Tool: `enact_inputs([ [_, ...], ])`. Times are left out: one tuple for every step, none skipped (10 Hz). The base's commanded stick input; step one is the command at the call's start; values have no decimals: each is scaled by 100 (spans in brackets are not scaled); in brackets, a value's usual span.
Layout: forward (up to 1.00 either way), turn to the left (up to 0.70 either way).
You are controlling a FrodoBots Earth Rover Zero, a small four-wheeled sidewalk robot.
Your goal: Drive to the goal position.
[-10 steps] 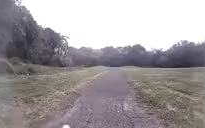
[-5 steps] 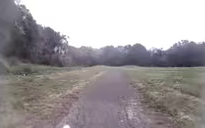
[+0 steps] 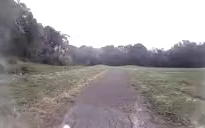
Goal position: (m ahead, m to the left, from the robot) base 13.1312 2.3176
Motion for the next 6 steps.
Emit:
enact_inputs([
  [45,-27],
  [45,-27],
  [45,-27],
  [45,-20],
  [45,-14],
  [45,0],
])
